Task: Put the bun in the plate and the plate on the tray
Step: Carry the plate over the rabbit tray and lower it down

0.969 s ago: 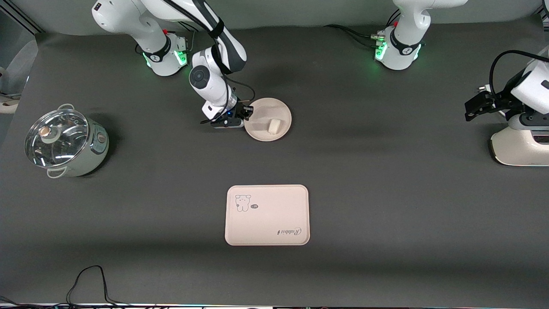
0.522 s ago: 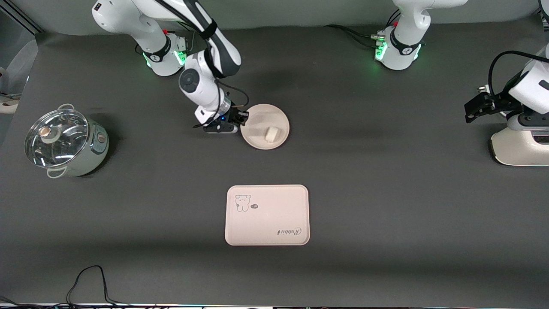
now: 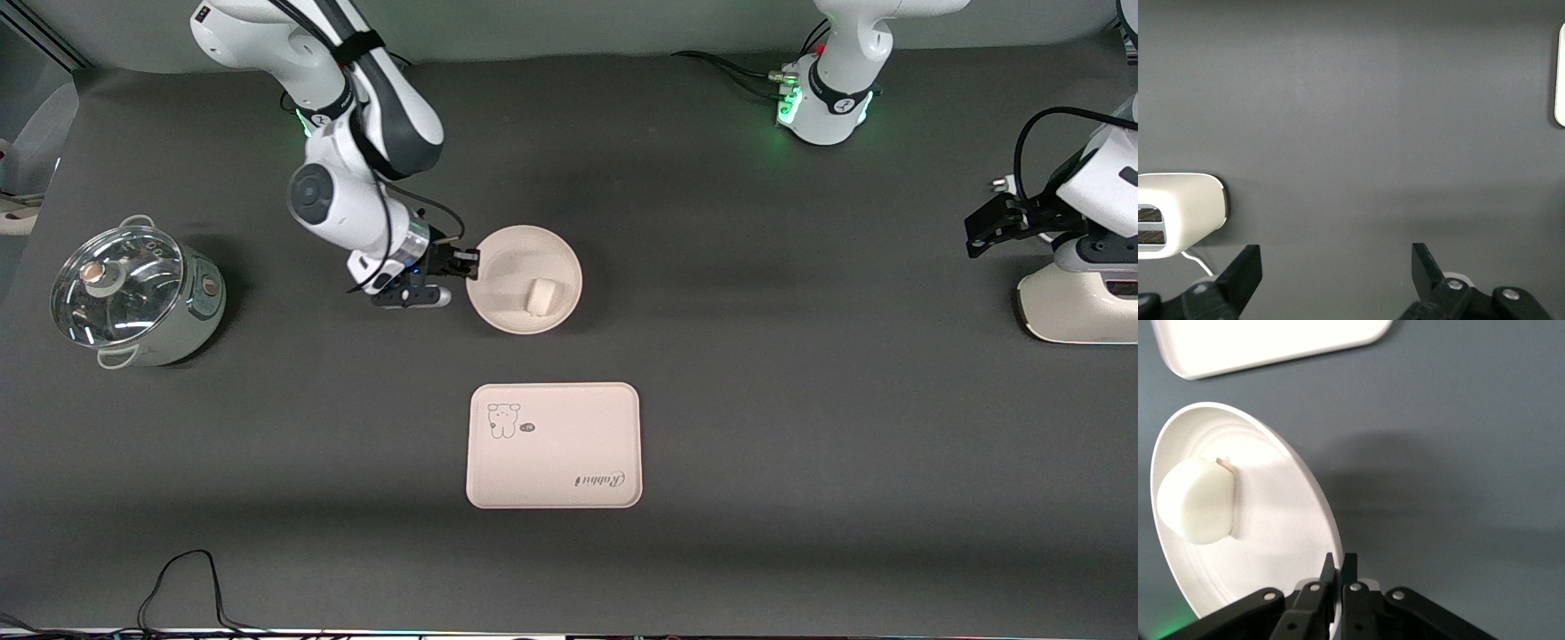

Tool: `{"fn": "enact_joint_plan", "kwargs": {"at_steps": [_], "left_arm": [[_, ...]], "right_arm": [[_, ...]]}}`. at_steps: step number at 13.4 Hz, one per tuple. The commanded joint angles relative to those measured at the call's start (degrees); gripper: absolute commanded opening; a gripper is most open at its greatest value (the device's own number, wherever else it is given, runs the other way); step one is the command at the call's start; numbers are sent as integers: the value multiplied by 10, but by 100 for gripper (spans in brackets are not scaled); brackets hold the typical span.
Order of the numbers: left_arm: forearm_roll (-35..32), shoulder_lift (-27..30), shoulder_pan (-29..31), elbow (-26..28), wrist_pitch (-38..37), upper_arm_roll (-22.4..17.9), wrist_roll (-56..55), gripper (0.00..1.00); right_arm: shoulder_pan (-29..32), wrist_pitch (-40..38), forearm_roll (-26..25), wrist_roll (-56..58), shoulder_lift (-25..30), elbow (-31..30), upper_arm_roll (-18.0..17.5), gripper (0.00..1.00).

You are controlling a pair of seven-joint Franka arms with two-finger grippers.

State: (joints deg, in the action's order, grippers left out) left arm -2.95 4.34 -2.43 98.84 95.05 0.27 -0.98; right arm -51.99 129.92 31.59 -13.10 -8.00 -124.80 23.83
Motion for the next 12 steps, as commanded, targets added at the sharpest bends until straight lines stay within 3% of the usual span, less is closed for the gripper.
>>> {"fn": "enact_joint_plan", "kwargs": {"at_steps": [1, 3, 7, 10, 12], "left_arm": [[-7, 6, 1, 10, 10, 1, -5, 100], [-7, 6, 1, 14, 15, 1, -5, 100], [-7, 7, 1, 19, 15, 1, -5, 100], [-6, 8, 1, 19, 14, 1, -6, 100], [-6, 10, 2, 18, 10, 0, -5, 100]], "right_arm": [[-4, -124, -27, 2, -28, 132, 53, 0], [6, -194, -33, 4, -56, 223, 84, 0], [50, -223, -21, 0, -167, 385, 83, 0], [57, -221, 90, -23, -265, 473, 83, 0], [68, -206, 106, -32, -320, 506, 81, 0]]}}
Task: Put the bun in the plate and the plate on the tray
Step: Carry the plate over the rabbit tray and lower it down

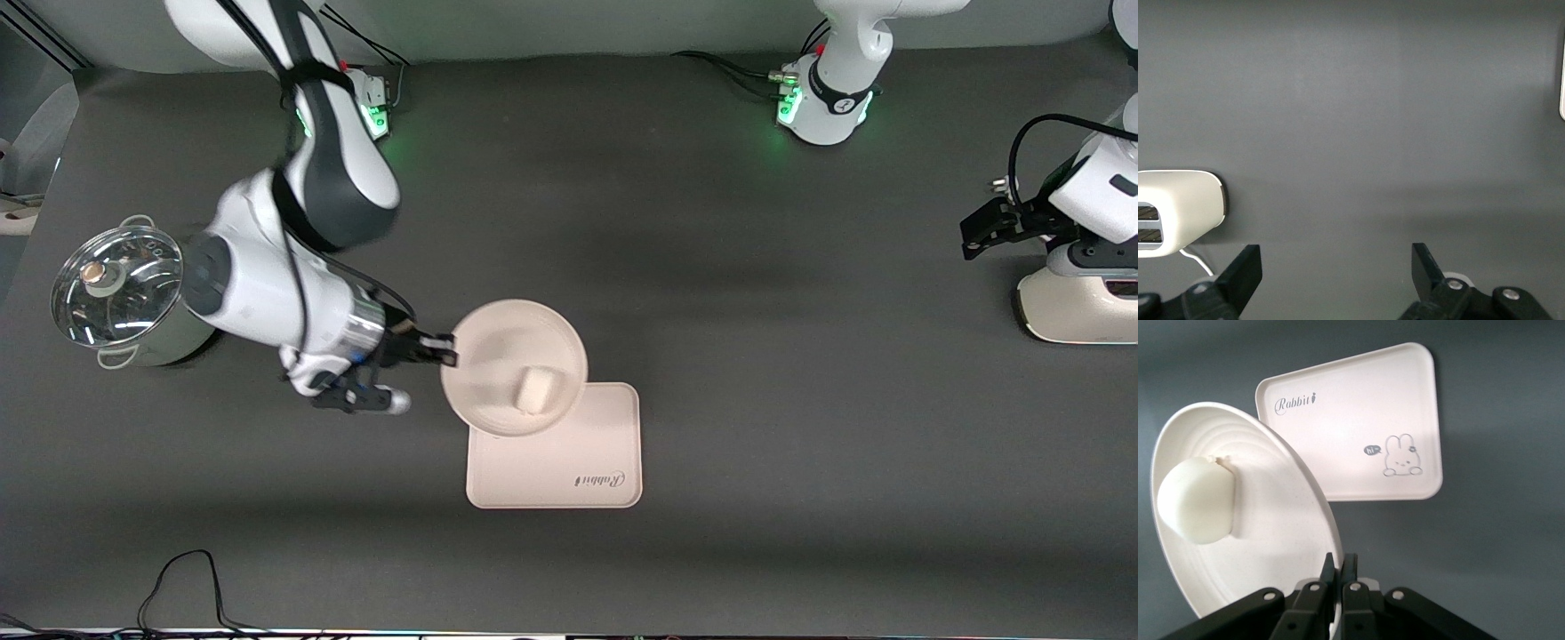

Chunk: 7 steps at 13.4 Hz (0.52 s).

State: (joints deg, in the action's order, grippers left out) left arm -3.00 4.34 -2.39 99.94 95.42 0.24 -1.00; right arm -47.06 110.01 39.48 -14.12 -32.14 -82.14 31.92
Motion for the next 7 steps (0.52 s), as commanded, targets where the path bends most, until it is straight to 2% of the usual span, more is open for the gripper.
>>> {"fn": "enact_joint_plan", "kwargs": {"at_steps": [1, 3, 7], "left_arm": [[-4, 14, 2, 4, 4, -1, -5, 100], [1, 14, 2, 4, 3, -1, -5, 100], [18, 14, 3, 5, 1, -4, -4, 100]], "right_arm": [[26, 8, 47, -21, -98, 88, -2, 0], [36, 21, 118, -11, -128, 87, -1, 0], [51, 44, 139, -10, -164, 87, -4, 0]]}}
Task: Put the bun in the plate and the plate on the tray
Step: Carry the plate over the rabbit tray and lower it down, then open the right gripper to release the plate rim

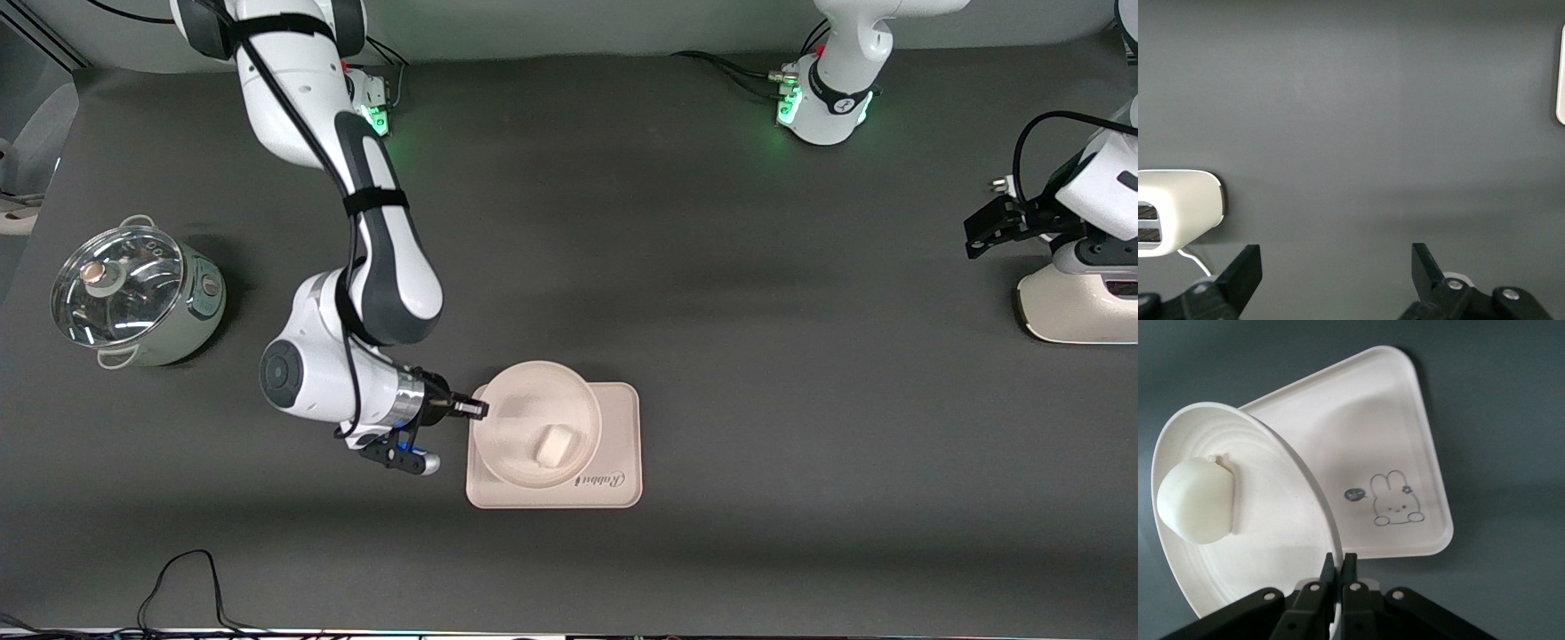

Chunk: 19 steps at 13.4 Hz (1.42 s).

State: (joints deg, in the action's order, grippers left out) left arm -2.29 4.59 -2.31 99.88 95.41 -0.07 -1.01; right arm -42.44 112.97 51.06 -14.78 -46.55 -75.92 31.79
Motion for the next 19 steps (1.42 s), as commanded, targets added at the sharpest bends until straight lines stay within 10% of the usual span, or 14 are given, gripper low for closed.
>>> {"fn": "enact_joint_plan", "kwargs": {"at_steps": [1, 16, 19], "left_arm": [[11, 11, 2, 6, 1, -1, -4, 100], [12, 4, 8, 26, 21, -1, -5, 100], [12, 5, 8, 33, 27, 0, -5, 100]], "right_arm": [[5, 30, 27, -3, -29, 24, -2, 0], [-2, 144, 85, 28, -85, -25, -50, 0], [-1, 144, 85, 21, -85, -24, -50, 43]]}}
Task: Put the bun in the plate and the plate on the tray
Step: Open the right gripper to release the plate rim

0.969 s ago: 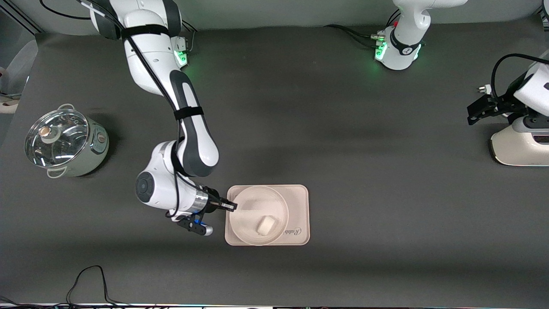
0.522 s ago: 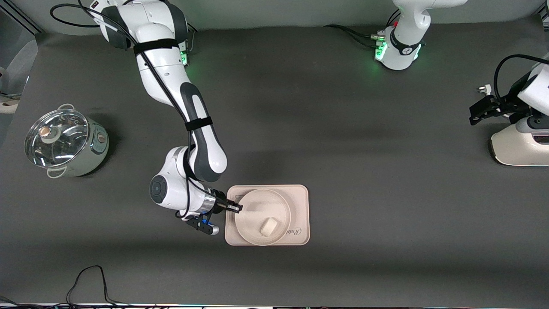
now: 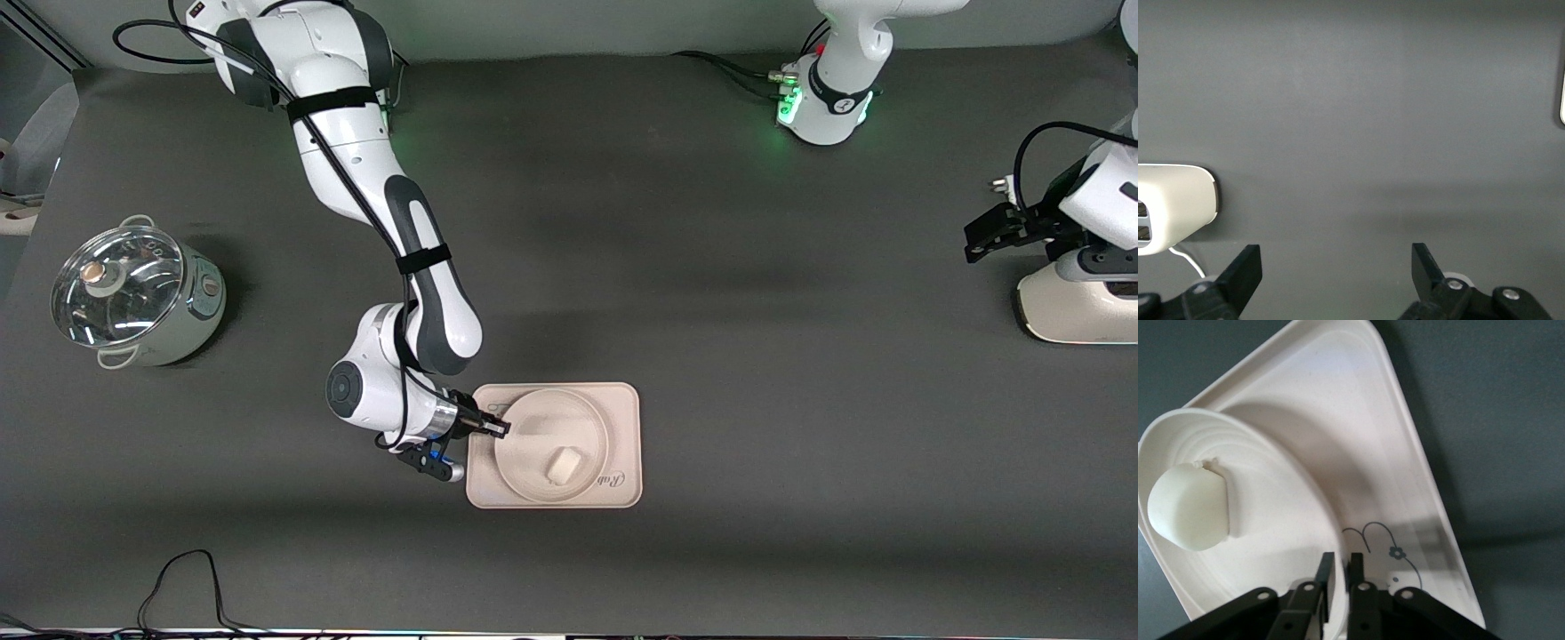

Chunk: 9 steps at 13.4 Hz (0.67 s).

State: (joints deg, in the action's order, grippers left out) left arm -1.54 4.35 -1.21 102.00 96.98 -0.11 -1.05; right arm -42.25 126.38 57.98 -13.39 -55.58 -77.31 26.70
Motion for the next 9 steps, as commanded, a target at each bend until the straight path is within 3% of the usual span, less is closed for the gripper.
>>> {"fn": "enact_joint_plan", "kwargs": {"at_steps": [1, 2, 5, 9], "left_arm": [[4, 7, -3, 12, 11, 0, -4, 100], [4, 7, -3, 12, 10, 0, -5, 100], [4, 7, -3, 11, 11, 0, -7, 100], [4, 7, -4, 11, 20, 2, -18, 100]], "right_arm": [[-3, 10, 16, 7, 7, -10, 1, 63], [-3, 10, 16, 8, 10, -10, 1, 100], [-2, -1, -3, 8, 32, -14, 7, 100], [4, -117, -189, 16, 123, -18, 54, 100]]}}
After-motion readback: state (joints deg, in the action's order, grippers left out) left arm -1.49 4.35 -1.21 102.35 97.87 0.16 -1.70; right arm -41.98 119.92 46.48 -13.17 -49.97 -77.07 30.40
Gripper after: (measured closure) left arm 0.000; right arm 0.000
